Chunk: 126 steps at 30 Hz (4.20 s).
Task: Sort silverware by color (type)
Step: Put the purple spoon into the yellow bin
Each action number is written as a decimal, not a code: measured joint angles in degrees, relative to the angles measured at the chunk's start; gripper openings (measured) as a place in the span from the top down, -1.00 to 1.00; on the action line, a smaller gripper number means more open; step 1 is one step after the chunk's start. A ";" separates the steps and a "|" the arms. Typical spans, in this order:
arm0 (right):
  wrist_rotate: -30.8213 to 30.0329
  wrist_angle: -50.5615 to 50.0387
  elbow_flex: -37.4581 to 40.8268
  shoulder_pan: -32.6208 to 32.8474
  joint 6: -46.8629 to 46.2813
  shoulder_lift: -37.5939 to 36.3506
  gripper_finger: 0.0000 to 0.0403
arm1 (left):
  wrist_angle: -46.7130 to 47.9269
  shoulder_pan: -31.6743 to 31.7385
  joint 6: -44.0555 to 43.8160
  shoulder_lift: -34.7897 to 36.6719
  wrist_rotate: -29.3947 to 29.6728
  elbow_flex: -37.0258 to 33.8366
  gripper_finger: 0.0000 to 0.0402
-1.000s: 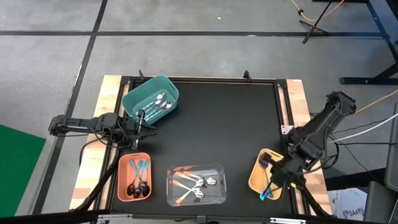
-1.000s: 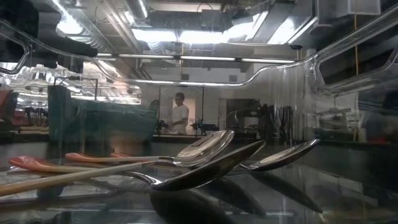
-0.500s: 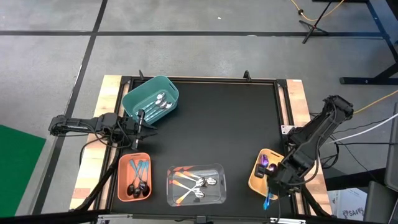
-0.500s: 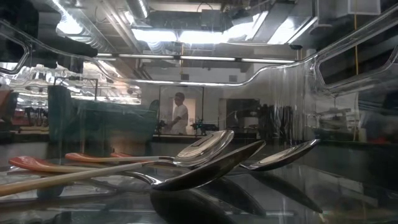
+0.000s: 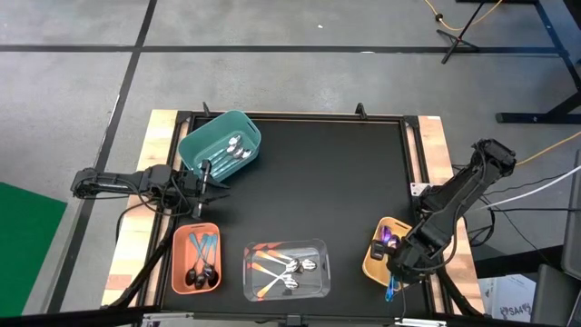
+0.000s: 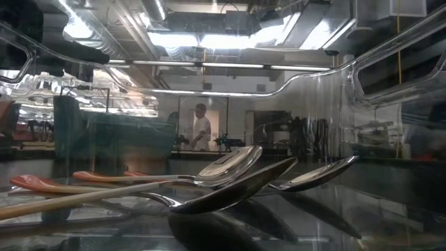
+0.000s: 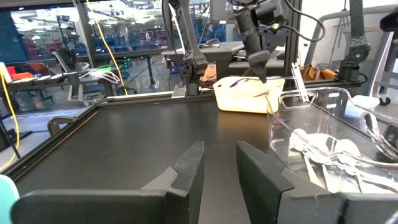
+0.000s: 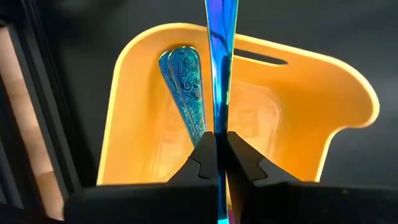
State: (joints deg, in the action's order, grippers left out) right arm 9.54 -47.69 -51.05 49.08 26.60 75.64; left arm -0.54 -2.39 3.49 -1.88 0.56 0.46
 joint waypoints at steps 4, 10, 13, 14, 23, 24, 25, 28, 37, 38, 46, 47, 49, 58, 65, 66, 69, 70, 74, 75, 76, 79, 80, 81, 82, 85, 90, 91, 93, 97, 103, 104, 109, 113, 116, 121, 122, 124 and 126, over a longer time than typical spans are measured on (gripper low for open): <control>0.07 -0.19 0.16 -1.29 1.95 0.00 1.00 | 0.00 -0.01 0.00 0.00 0.00 -0.01 0.56; 0.07 -0.36 0.16 -4.60 2.22 0.00 1.00 | -0.01 0.00 0.00 0.01 0.00 -0.01 0.56; 0.66 -0.45 0.16 -5.65 2.21 0.00 1.00 | 0.00 -0.01 0.00 -0.01 0.00 -0.01 0.56; 1.03 -0.45 0.16 -5.77 2.22 0.00 1.00 | -0.02 0.01 0.00 0.01 0.00 -0.01 0.56; 0.12 -0.64 0.16 -5.62 1.14 0.00 0.90 | -0.02 0.00 0.00 -0.01 0.00 -0.01 0.56; 0.08 -0.62 0.16 -5.62 0.93 0.00 0.89 | 0.00 0.01 0.00 0.00 0.00 -0.01 0.56; 0.01 -0.63 0.16 -5.62 0.86 0.00 0.87 | -0.02 -0.01 0.00 -0.01 0.00 -0.01 0.56; -1.28 -0.63 0.16 -5.62 0.81 0.00 0.84 | 0.00 -0.01 0.00 0.01 0.00 -0.01 0.56; -1.90 -2.15 0.16 -5.62 0.78 0.00 0.70 | -0.02 0.01 0.00 -0.01 0.00 -0.01 0.56; -1.88 -2.15 0.16 -5.62 0.78 0.00 0.69 | 0.00 0.00 0.00 0.00 0.00 -0.01 0.56; -2.71 -2.13 0.16 -5.62 2.15 -0.56 0.77 | -0.01 0.00 0.00 0.00 0.00 0.00 0.56; -2.71 -2.13 0.16 -5.62 2.24 -0.95 0.80 | 0.00 0.01 0.00 -0.01 0.00 0.01 0.56; -2.75 -2.05 0.16 -5.62 2.30 -1.71 0.86 | -0.01 0.00 0.00 0.00 0.00 -0.01 0.56; -4.11 -1.76 0.16 -5.62 1.91 -7.59 0.97 | -0.01 0.01 0.00 0.00 0.00 -0.01 0.56; -12.38 -1.69 0.16 -5.62 0.43 -14.02 0.99 | 0.00 0.01 0.00 0.00 0.00 0.00 0.56; -13.38 -1.60 0.16 -5.62 0.46 -14.98 0.99 | -0.01 0.00 0.00 0.01 0.00 0.00 0.56; -16.99 -0.75 0.16 -5.62 0.58 -17.98 1.00 | -0.02 0.00 0.00 0.00 0.00 0.00 0.56; -17.77 -0.22 0.16 -5.62 0.62 -19.02 1.00 | 0.00 -0.01 0.00 0.01 0.00 -0.01 0.56; -20.60 1.58 0.14 -5.62 0.77 -23.21 1.00 | -0.01 0.01 0.00 0.01 0.00 0.01 0.56; -21.22 2.02 0.14 -5.62 0.73 -24.17 1.00 | -0.01 0.01 0.00 -0.01 0.00 -0.01 0.56; -22.12 2.31 0.14 -5.62 0.78 -25.08 1.00 | 0.00 0.00 0.00 -0.01 0.00 0.01 0.56; -22.79 4.63 0.14 -5.62 0.63 -27.24 1.00 | -0.02 0.01 0.00 -0.01 0.00 -0.01 0.56; -22.31 5.66 0.10 -5.63 0.49 -27.59 1.00 | 0.00 0.01 0.00 -0.01 0.00 -0.01 0.56; -21.57 6.85 0.09 -5.62 0.35 -27.67 1.00 | -0.02 0.01 0.00 0.00 0.00 -0.01 0.56; -20.02 8.21 0.09 -5.62 0.09 -27.64 1.00 | 0.00 0.01 0.00 0.01 0.00 0.00 0.56; -13.77 12.60 0.08 -5.62 -1.52 -26.39 1.00 | 0.00 -0.01 0.00 -0.01 0.00 -0.01 0.56; -4.91 19.96 0.05 -5.60 -2.35 -19.27 1.00 | -0.01 0.01 0.00 0.01 0.00 -0.01 0.56; -3.30 21.16 0.05 -5.60 -2.39 -17.60 1.00 | 0.00 -0.01 0.00 0.00 0.00 -0.01 0.56; -1.66 23.20 0.05 -5.60 -2.39 -14.19 1.00 | 0.00 0.00 0.00 -0.01 0.00 -0.01 0.56; -0.84 25.25 0.05 -5.60 -2.86 -7.70 1.00 | -0.01 0.00 0.00 0.01 0.00 -0.01 0.56; 5.20 26.94 0.07 -3.95 -4.62 -0.55 1.00 | 0.00 0.00 0.00 -0.01 0.00 -0.01 0.56; 5.21 27.46 0.07 -3.52 -5.51 0.37 1.00 | 0.00 -0.01 0.00 0.01 0.00 -0.01 0.56; 3.14 27.16 0.07 -1.48 -8.63 3.94 1.00 | -0.01 0.01 0.00 0.01 0.00 -0.01 0.56; -2.59 27.27 0.09 -0.66 -8.68 4.85 1.00 | 0.00 0.01 0.00 -0.01 0.00 -0.01 0.56; -2.47 26.60 0.09 -0.71 -8.77 4.85 1.00 | 0.00 0.01 0.00 0.01 0.00 -0.01 0.56; -0.81 23.62 0.09 -0.70 -8.82 4.85 1.00 | -0.02 0.01 0.00 0.00 0.00 0.00 0.56; -0.75 22.75 0.11 -0.70 -8.82 4.85 1.00 | 0.00 -0.01 0.00 -0.01 0.00 0.01 0.56; 0.29 20.90 0.11 -0.70 -9.05 4.85 1.00 | 0.00 0.01 0.00 0.01 0.00 0.00 0.56; 2.67 18.95 0.11 -0.70 -10.33 4.85 1.00 | 0.00 0.01 0.00 0.00 0.00 -0.01 0.56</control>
State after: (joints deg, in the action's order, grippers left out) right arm 12.21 -28.74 -50.94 48.38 16.27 80.49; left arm -0.54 -2.37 3.49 -1.88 0.56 0.45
